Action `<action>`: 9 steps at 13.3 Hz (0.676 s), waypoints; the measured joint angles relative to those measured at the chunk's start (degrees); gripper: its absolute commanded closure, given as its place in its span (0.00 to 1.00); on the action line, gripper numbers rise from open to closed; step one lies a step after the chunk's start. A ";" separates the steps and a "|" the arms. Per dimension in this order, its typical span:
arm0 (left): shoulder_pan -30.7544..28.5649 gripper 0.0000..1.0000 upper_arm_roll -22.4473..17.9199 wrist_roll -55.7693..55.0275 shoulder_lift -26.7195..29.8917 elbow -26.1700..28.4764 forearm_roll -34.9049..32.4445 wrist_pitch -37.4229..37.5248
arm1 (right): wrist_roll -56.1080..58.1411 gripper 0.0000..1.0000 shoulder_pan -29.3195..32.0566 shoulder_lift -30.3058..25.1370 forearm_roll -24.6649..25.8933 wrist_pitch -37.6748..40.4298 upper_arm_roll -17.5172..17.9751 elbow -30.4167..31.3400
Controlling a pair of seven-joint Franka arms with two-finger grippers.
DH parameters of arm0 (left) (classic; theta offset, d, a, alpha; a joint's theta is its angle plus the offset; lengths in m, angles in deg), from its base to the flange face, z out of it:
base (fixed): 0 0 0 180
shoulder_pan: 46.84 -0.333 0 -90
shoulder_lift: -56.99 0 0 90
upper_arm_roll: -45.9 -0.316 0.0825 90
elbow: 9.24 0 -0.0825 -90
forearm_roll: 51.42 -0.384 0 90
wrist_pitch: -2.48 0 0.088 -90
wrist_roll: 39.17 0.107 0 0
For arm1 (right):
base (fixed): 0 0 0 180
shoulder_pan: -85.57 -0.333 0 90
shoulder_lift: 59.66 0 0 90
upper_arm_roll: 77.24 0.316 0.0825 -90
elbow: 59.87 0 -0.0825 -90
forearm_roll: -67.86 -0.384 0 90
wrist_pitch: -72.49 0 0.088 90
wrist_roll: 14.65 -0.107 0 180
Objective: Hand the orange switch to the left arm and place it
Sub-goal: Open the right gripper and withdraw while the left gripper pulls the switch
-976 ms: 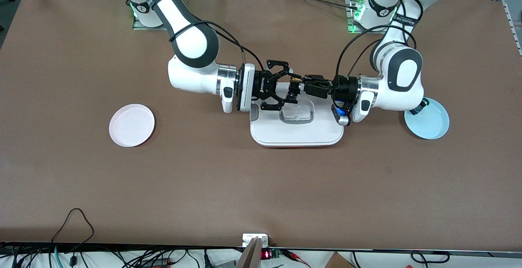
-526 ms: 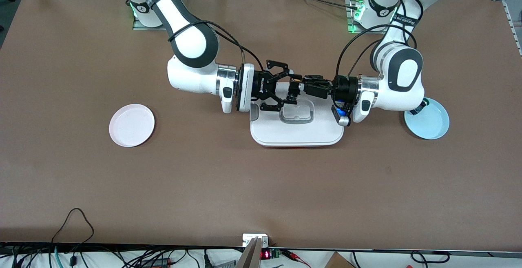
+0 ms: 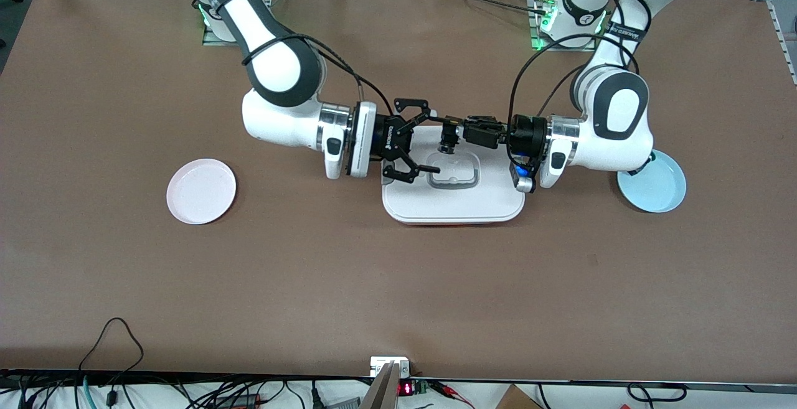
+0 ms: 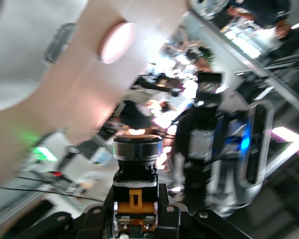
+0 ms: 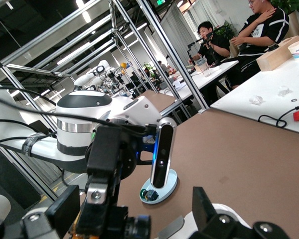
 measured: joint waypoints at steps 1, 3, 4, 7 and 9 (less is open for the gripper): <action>-0.02 0.88 -0.24 -0.03 0.06 -1.61 -4.72 0.02 | 0.00 0.00 2.08 0.03 0.30 3.45 -0.24 0.08; -0.29 0.89 -0.53 0.04 0.13 -4.85 -15.88 0.07 | -0.48 0.00 7.41 0.20 2.70 11.71 -0.59 0.36; -0.64 0.90 -0.54 0.05 0.17 -6.90 -22.15 0.60 | -1.69 0.00 10.47 0.28 5.28 15.98 -0.68 0.41; -1.77 0.91 -0.57 1.87 0.25 -12.86 -38.11 5.05 | -7.02 0.00 20.07 0.28 16.13 27.92 -0.85 0.37; -2.43 0.91 -0.57 7.40 0.25 -14.80 -47.50 6.17 | -9.94 0.00 25.48 0.22 21.48 33.53 -0.89 0.18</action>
